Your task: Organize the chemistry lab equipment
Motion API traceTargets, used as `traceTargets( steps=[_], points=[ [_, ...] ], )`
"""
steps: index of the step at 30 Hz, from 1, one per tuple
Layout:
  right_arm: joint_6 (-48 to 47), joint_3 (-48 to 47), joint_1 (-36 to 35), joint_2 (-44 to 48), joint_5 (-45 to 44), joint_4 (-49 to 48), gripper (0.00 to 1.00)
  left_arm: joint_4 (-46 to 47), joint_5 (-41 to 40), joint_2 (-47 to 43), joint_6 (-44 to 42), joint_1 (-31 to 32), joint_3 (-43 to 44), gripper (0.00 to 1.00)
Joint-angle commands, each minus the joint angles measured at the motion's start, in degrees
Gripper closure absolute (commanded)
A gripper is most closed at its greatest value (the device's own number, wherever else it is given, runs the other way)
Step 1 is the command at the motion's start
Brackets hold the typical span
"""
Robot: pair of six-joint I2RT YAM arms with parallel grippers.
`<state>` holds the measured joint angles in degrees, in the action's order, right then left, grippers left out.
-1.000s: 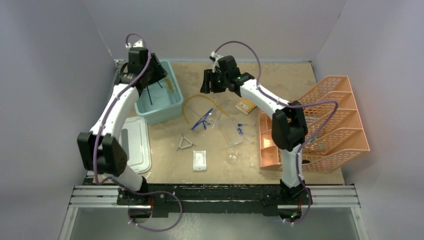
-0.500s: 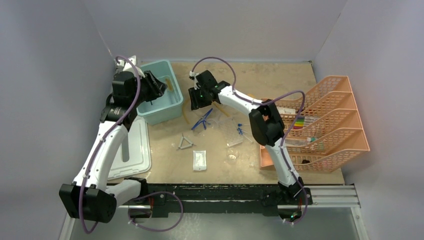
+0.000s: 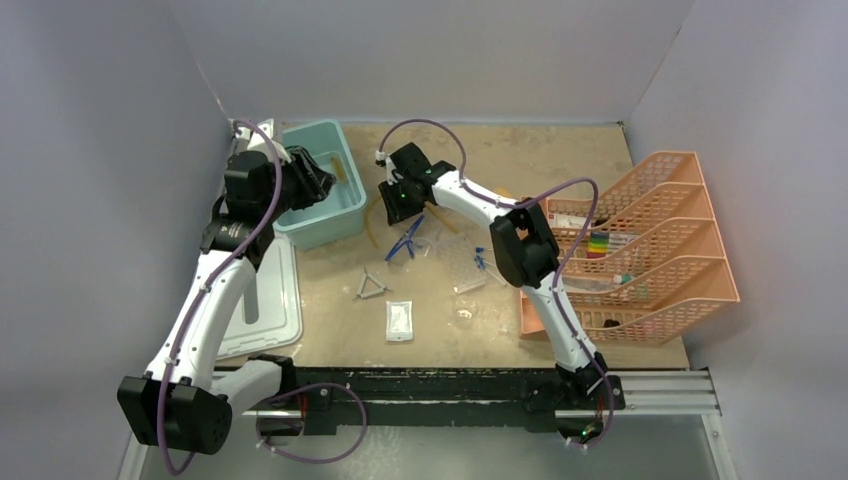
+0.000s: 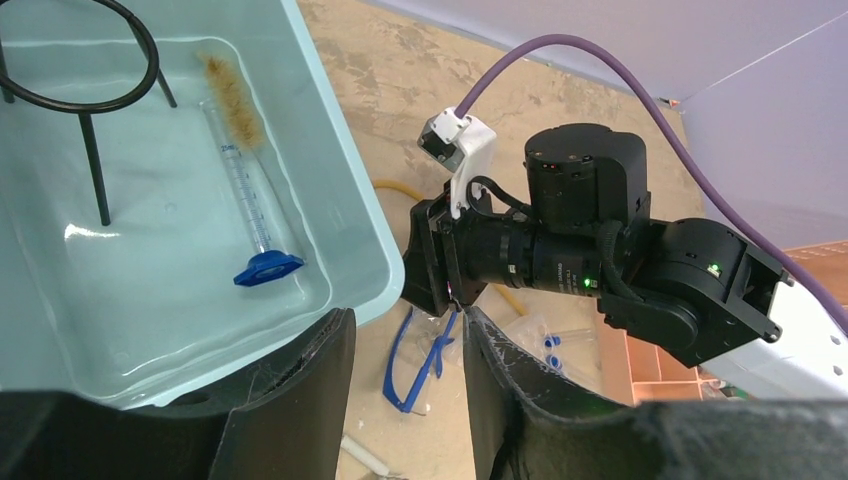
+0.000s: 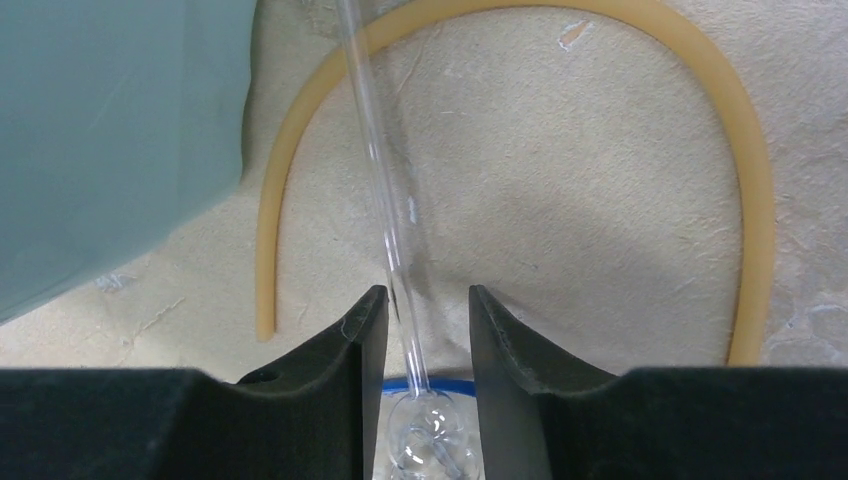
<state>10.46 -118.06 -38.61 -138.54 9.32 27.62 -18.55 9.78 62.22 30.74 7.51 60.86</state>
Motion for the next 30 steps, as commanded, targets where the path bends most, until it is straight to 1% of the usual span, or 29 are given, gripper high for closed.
traceTargets(
  steps=[1,3,9,11,14,17,22,30],
  points=[
    [-3.25,-3.18,-0.44,-1.05,2.13,2.22,0.64,2.52,0.7,-1.09,-1.45,-0.04,0.36,0.57],
    [-3.91,-3.36,-0.48,-1.27,2.65,2.64,0.68,2.31,0.63,-0.97,-1.56,-0.04,0.54,0.57],
    [-6.27,-2.38,-1.07,-1.12,3.98,3.61,0.73,1.37,0.05,-0.87,-2.08,-0.04,0.45,0.57],
    [-6.32,-1.91,-1.21,-1.12,3.61,3.76,0.79,0.56,-0.53,-1.0,-2.54,-0.04,0.32,0.57],
    [-5.95,-1.65,-1.25,-0.68,2.99,3.4,0.91,-0.18,-1.19,-1.13,-3.13,-0.04,0.23,0.56],
    [-3.47,-0.22,-1.22,1.43,2.5,1.57,0.99,-0.51,-1.26,-1.17,-3.14,-0.04,0.53,0.56],
    [0.14,3.72,-1.27,6.84,1.43,-3.76,1.0,-0.76,-1.17,-1.47,-3.06,-0.04,0.59,0.56],
    [4.71,15.17,-1.15,16.08,-5.88,-16.86,1.0,-1.4,-1.33,-1.66,-2.78,-0.04,1.04,0.56]
  ],
)
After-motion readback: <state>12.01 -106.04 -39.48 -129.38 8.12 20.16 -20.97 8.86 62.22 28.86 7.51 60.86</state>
